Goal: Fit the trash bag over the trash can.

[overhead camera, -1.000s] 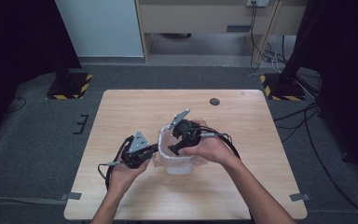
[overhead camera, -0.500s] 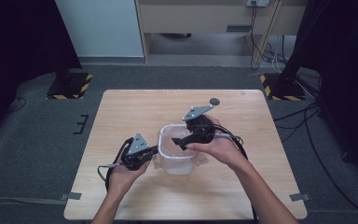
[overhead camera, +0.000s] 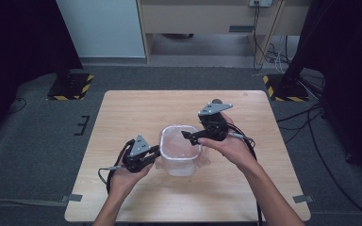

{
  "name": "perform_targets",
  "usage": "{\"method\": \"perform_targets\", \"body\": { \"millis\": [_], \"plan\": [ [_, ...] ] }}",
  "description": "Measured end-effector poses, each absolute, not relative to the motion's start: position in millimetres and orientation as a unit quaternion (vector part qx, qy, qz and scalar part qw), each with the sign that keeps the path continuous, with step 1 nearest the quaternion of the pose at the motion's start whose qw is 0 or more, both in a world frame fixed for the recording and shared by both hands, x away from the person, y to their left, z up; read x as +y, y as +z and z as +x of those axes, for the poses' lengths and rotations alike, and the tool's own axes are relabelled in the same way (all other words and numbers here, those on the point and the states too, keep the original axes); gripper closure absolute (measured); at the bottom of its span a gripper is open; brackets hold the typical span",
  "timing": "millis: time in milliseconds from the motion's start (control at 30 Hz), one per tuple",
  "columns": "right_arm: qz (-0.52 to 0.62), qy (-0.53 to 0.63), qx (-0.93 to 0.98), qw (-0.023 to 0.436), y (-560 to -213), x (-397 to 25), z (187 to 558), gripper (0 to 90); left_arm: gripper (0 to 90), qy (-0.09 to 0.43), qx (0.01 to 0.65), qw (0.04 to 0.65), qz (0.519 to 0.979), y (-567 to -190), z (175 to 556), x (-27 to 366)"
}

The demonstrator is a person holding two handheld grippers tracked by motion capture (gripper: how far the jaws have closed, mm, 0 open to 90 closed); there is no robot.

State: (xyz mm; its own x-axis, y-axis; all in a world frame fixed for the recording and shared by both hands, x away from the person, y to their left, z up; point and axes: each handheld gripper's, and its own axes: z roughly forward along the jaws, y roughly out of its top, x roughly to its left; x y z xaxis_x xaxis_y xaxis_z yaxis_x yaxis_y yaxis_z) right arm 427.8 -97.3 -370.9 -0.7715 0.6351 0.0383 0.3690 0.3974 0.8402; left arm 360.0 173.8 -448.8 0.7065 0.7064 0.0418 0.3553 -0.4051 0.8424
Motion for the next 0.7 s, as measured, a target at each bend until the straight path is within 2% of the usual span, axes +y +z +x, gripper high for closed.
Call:
{"method": "perform_targets", "body": {
  "millis": [33,133,200,267,300,333,367,433,500,533,667,700],
  "plan": [
    [0.308,0.459,0.820,0.147,-370.4,-99.6,428.3,9.0,71.0,0.202,0.330,0.439,0.811,-448.6,359.9,175.6],
    [0.321,0.461,0.813,0.153,-370.4,-108.7,430.6,8.7,62.1,0.204,0.338,0.446,0.804,-448.8,359.3,181.0],
    [0.324,0.461,0.811,0.156,-370.9,-110.8,431.3,8.8,60.1,0.204,0.341,0.447,0.801,-448.8,359.2,182.8],
    [0.331,0.461,0.808,0.159,-372.2,-114.7,432.3,8.9,49.7,0.202,0.347,0.449,0.798,-448.8,359.0,184.9],
    [0.334,0.463,0.805,0.160,-373.1,-116.4,432.6,8.9,49.7,0.203,0.351,0.450,0.796,-448.7,358.8,186.2],
    [0.338,0.462,0.804,0.161,-373.9,-118.5,433.1,8.8,45.7,0.202,0.354,0.451,0.794,-448.7,358.7,187.7],
    [0.348,0.462,0.799,0.163,-375.8,-123.2,434.4,8.7,39.2,0.203,0.357,0.452,0.792,-448.5,358.7,189.5],
    [0.350,0.463,0.798,0.165,-376.7,-125.0,435.2,8.5,36.8,0.203,0.363,0.451,0.790,-448.3,359.9,192.5],
    [0.363,0.466,0.789,0.168,-379.7,-132.6,437.7,7.2,28.9,0.202,0.363,0.457,0.786,-448.6,363.0,195.6],
    [0.363,0.466,0.789,0.168,-379.7,-132.6,437.7,7.2,28.9,0.199,0.368,0.458,0.784,-448.7,364.0,197.3],
    [0.384,0.468,0.777,0.171,-384.6,-143.6,441.9,5.6,18.6,0.202,0.386,0.459,0.774,-449.4,366.0,203.9],
    [0.392,0.464,0.775,0.175,-386.7,-149.2,443.5,5.5,13.7,0.200,0.396,0.461,0.769,-449.8,367.4,207.5]
  ]
}}
